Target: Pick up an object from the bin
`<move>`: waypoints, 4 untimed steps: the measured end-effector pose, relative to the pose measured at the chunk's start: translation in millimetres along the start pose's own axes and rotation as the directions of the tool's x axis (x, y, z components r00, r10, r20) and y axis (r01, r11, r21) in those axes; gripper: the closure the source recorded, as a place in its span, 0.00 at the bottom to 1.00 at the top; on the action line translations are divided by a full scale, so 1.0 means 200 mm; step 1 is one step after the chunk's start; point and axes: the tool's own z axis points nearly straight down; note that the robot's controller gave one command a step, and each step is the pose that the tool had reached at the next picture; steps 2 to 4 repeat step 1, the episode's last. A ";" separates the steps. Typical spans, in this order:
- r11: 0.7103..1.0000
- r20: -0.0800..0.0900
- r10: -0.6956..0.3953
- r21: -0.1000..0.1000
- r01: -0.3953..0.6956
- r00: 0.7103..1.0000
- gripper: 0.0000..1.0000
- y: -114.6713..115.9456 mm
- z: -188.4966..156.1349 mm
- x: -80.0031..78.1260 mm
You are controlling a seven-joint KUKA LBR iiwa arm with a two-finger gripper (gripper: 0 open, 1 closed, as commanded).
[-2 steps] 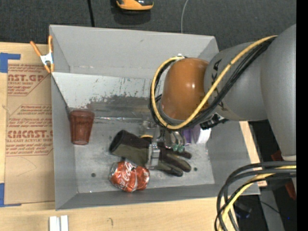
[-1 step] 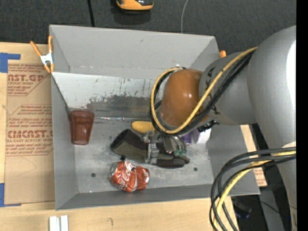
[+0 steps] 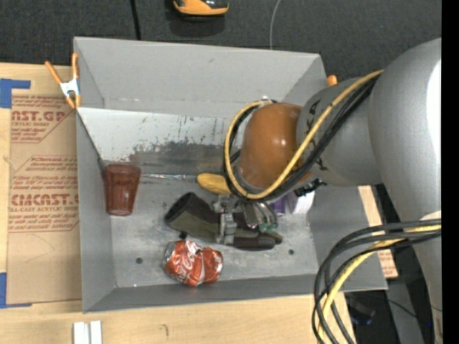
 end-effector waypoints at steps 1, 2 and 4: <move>0.999 0.000 -0.043 0.001 0.043 0.999 1.00 0.03 -1.03 -0.02; 0.999 0.000 -0.043 0.001 0.043 0.999 1.00 0.03 -1.03 -0.02; 0.999 0.000 -0.043 0.001 0.043 0.999 1.00 0.03 -1.03 -0.02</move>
Offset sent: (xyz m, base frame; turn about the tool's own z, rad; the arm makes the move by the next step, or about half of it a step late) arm 0.0000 0.0000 0.0000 0.0000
